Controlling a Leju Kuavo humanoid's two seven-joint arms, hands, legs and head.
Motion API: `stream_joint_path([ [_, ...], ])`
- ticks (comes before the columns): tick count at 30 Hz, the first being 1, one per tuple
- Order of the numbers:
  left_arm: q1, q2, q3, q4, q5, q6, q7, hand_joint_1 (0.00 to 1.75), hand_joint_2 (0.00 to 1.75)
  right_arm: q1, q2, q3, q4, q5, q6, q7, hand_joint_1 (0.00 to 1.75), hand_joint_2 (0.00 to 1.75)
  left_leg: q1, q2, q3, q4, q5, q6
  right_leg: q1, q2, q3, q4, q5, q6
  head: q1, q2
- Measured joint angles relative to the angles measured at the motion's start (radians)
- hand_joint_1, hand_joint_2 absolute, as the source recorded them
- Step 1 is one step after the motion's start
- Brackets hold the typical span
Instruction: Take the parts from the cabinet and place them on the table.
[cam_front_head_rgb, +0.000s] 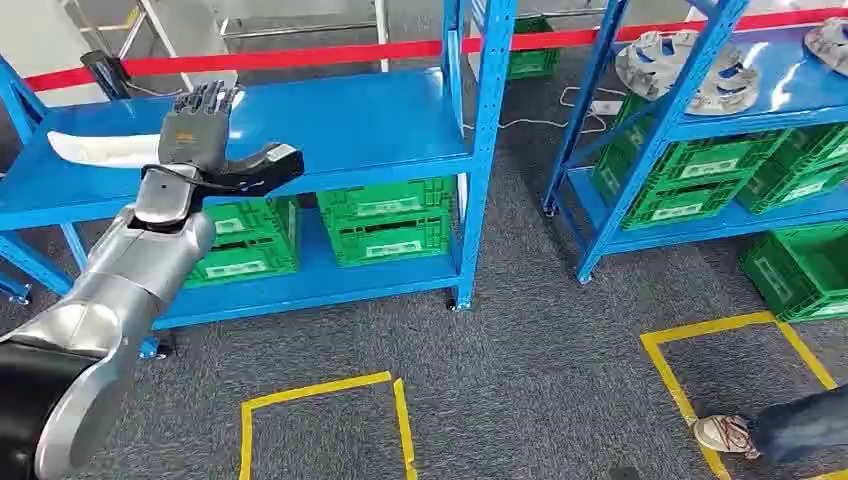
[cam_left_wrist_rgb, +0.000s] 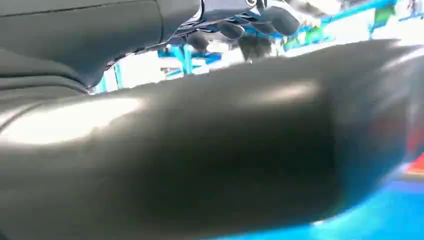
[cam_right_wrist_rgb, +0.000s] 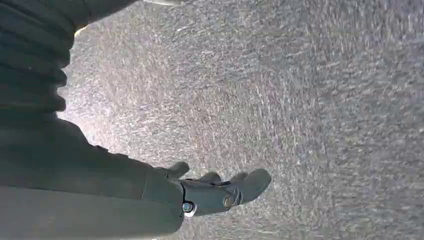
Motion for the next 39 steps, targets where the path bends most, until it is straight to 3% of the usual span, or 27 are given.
stream_joint_path([
  [1, 0.000, -0.001, 0.000, 0.001, 0.003, 0.001, 0.005, 0.00, 0.00, 0.000, 0.000, -0.002, 0.000, 0.000, 0.000, 0.000, 0.00, 1.75, 0.002, -0.002, 0.010, -0.004, -0.005, 0.007, -0.002, 0.008, -0.003, 0.022, -0.009, 0.003, 0.001, 0.000],
  [2, -0.001, 0.001, 0.000, 0.002, 0.006, 0.005, 0.008, 0.00, 0.00, -0.002, 0.000, -0.004, 0.000, 0.002, -0.002, 0.000, 0.00, 1.75, 0.003, -0.004, 0.016, -0.004, -0.010, 0.016, -0.002, 0.013, -0.036, 0.083, -0.032, 0.005, 0.003, 0.000],
  [4, 0.009, 0.001, 0.000, 0.006, 0.013, 0.017, 0.011, 0.00, 0.00, -0.001, -0.004, -0.010, 0.000, 0.005, -0.003, 0.001, 0.00, 1.75, 0.001, -0.013, 0.022, -0.004, -0.022, 0.023, -0.002, 0.017, -0.143, 0.252, -0.085, 0.009, 0.003, 0.000],
  [5, 0.021, 0.003, 0.000, 0.008, 0.013, 0.024, 0.011, 0.00, 0.00, 0.002, -0.005, -0.011, 0.000, 0.006, -0.003, 0.002, 0.00, 1.75, -0.001, -0.021, 0.028, -0.003, -0.028, 0.023, -0.001, 0.017, -0.199, 0.323, -0.095, 0.008, 0.003, 0.000],
  [6, 0.029, 0.005, 0.001, 0.011, 0.013, 0.028, 0.011, 0.00, 0.00, 0.003, -0.005, -0.012, 0.000, 0.008, -0.003, 0.006, 0.00, 0.00, -0.001, -0.026, 0.033, -0.002, -0.034, 0.023, 0.000, 0.018, -0.225, 0.340, -0.081, 0.007, 0.003, 0.000],
  [7, 0.039, 0.007, 0.002, 0.013, 0.015, 0.036, 0.011, 0.00, 0.00, 0.005, -0.005, -0.013, 0.000, 0.011, -0.002, 0.010, 0.00, 0.00, -0.003, -0.031, 0.042, 0.000, -0.043, 0.023, 0.001, 0.018, -0.229, 0.305, -0.033, 0.003, 0.003, 0.000],
  [8, 0.043, 0.010, 0.004, 0.013, 0.016, 0.042, 0.010, 0.00, 0.00, 0.005, -0.005, -0.013, 0.000, 0.018, -0.001, 0.014, 0.00, 0.00, -0.003, -0.034, 0.051, 0.002, -0.052, 0.021, 0.002, 0.019, -0.209, 0.233, 0.025, -0.001, 0.003, 0.000],
  [9, 0.044, 0.015, 0.006, 0.013, 0.016, 0.048, 0.009, 0.00, 0.00, 0.004, -0.005, -0.013, 0.000, 0.019, 0.001, 0.016, 0.00, 0.00, -0.004, -0.038, 0.062, 0.006, -0.061, 0.020, 0.004, 0.020, -0.174, 0.134, 0.087, -0.007, 0.003, 0.000],
  [10, 0.045, 0.019, 0.009, 0.013, 0.017, 0.048, 0.009, 0.00, 0.00, 0.004, -0.006, -0.013, 0.000, 0.022, 0.003, 0.019, 0.00, 0.00, -0.003, -0.039, 0.066, 0.007, -0.071, 0.016, 0.007, 0.024, -0.145, 0.042, 0.130, -0.016, 0.003, 0.000],
  [11, 0.045, 0.023, 0.012, 0.014, 0.018, 0.050, 0.009, 0.00, 0.00, 0.003, -0.006, -0.014, 0.000, 0.023, 0.006, 0.021, 0.00, 0.00, -0.011, -0.043, 0.066, 0.013, -0.079, 0.007, 0.012, 0.027, -0.128, 0.023, 0.109, -0.020, 0.003, 0.000],
  [14, 0.059, 0.045, 0.014, 0.015, 0.016, 0.055, 0.019, 0.00, 0.00, 0.002, -0.006, -0.016, 0.000, 0.015, 0.020, 0.007, 0.00, 0.00, -0.005, -0.047, 0.071, 0.002, -0.081, -0.007, 0.013, 0.029, -0.125, 0.021, 0.103, -0.029, 0.003, 0.000],
  [15, 0.062, 0.052, 0.015, 0.014, 0.014, 0.056, 0.026, 0.00, 0.00, 0.001, -0.006, -0.017, 0.000, 0.015, 0.020, -0.002, 0.00, 0.00, -0.010, -0.047, 0.077, 0.001, -0.086, -0.015, 0.007, 0.028, -0.117, 0.012, 0.105, -0.035, 0.003, 0.000],
  [16, 0.069, 0.059, 0.016, 0.012, 0.012, 0.056, 0.032, 0.00, 0.00, 0.001, -0.005, -0.017, 0.000, 0.015, 0.020, -0.008, 0.00, 0.00, -0.007, -0.034, 0.071, 0.015, -0.094, -0.022, 0.003, 0.027, -0.106, 0.005, 0.104, -0.040, 0.003, 0.000],
  [17, 0.069, 0.067, 0.018, 0.013, 0.006, 0.047, 0.042, 0.00, 0.00, 0.000, -0.005, -0.018, 0.000, 0.015, 0.020, -0.010, 0.00, 0.00, -0.006, -0.021, 0.048, 0.063, -0.116, -0.030, 0.002, 0.026, -0.099, 0.003, 0.100, -0.047, -0.003, 0.000],
  [19, 0.074, 0.080, 0.023, 0.015, 0.002, 0.029, 0.058, 0.00, 0.00, 0.000, -0.005, -0.020, 0.000, 0.015, 0.021, -0.008, 0.00, 0.00, 0.004, -0.014, -0.039, 0.220, -0.179, -0.042, 0.001, 0.026, -0.090, 0.003, 0.091, -0.053, -0.003, 0.000],
  [20, 0.082, 0.089, 0.027, 0.018, 0.000, 0.023, 0.064, 0.00, 0.00, 0.001, -0.005, -0.023, 0.000, 0.015, 0.021, -0.004, 0.00, 0.00, 0.008, -0.013, -0.086, 0.294, -0.198, -0.047, 0.000, 0.026, -0.085, 0.003, 0.087, -0.052, -0.003, 0.000],
  [21, 0.091, 0.095, 0.030, 0.021, 0.000, 0.019, 0.069, 0.00, 0.00, 0.003, -0.005, -0.026, 0.000, 0.015, 0.025, -0.001, 0.00, 0.00, 0.011, -0.012, -0.113, 0.325, -0.191, -0.050, -0.001, 0.027, -0.080, 0.003, 0.082, -0.051, -0.003, 0.000],
  [22, 0.097, 0.102, 0.032, 0.024, 0.000, 0.016, 0.072, 0.00, 0.00, 0.005, -0.005, -0.028, 0.000, 0.016, 0.030, 0.001, 0.00, 0.00, 0.015, -0.011, -0.111, 0.301, -0.158, -0.053, -0.003, 0.027, -0.072, 0.003, 0.076, -0.048, -0.003, 0.000],
  [23, 0.100, 0.108, 0.032, 0.026, -0.001, 0.015, 0.076, 0.00, 0.00, 0.005, -0.005, -0.031, 0.000, 0.016, 0.032, 0.002, 0.00, 0.00, 0.017, -0.009, -0.088, 0.238, -0.109, -0.055, -0.005, 0.027, -0.063, 0.003, 0.070, -0.045, -0.003, 0.000],
  [25, 0.100, 0.118, 0.036, 0.027, -0.003, 0.013, 0.082, 0.00, 0.00, 0.005, -0.004, -0.033, 0.000, 0.018, 0.035, 0.005, 0.00, 0.00, 0.021, 0.000, -0.004, 0.046, -0.004, -0.056, -0.007, 0.026, -0.045, 0.003, 0.056, -0.035, -0.003, 0.000],
  [26, 0.098, 0.121, 0.039, 0.029, -0.003, 0.013, 0.082, 0.00, 0.00, 0.003, -0.004, -0.034, 0.000, 0.018, 0.035, 0.006, 0.00, 0.00, 0.016, 0.004, 0.020, 0.001, -0.014, -0.055, -0.001, 0.026, -0.042, 0.007, 0.048, -0.026, -0.004, 0.000],
  [27, 0.099, 0.122, 0.039, 0.029, -0.003, 0.011, 0.084, 0.00, 0.00, 0.002, -0.004, -0.035, 0.000, 0.018, 0.035, 0.008, 0.00, 0.00, 0.013, -0.001, 0.023, -0.002, -0.016, -0.038, -0.001, 0.026, -0.043, 0.006, 0.045, -0.019, -0.005, 0.000],
  [28, 0.102, 0.126, 0.039, 0.030, -0.004, 0.008, 0.085, 0.00, 0.00, 0.002, -0.004, -0.035, 0.000, 0.018, 0.035, 0.010, 0.00, 0.00, 0.012, -0.002, 0.021, -0.001, -0.018, -0.034, -0.001, 0.026, -0.042, 0.004, 0.045, -0.016, -0.004, 0.000],
  [35, 0.104, 0.126, 0.039, 0.030, -0.004, 0.008, 0.085, 0.00, 0.00, 0.003, -0.004, -0.035, 0.000, 0.018, 0.035, 0.011, 0.00, 0.00, 0.011, -0.003, 0.021, 0.001, -0.021, -0.030, -0.001, 0.025, -0.040, 0.002, 0.044, -0.012, -0.003, 0.000],
  [39, 0.105, 0.130, 0.040, 0.030, -0.004, 0.008, 0.085, 0.00, 0.00, 0.002, -0.004, -0.035, 0.000, 0.018, 0.035, 0.011, 0.00, 0.00, 0.012, -0.007, 0.025, -0.003, -0.022, -0.014, -0.004, 0.022, -0.033, -0.001, 0.037, 0.002, -0.004, 0.000],
])
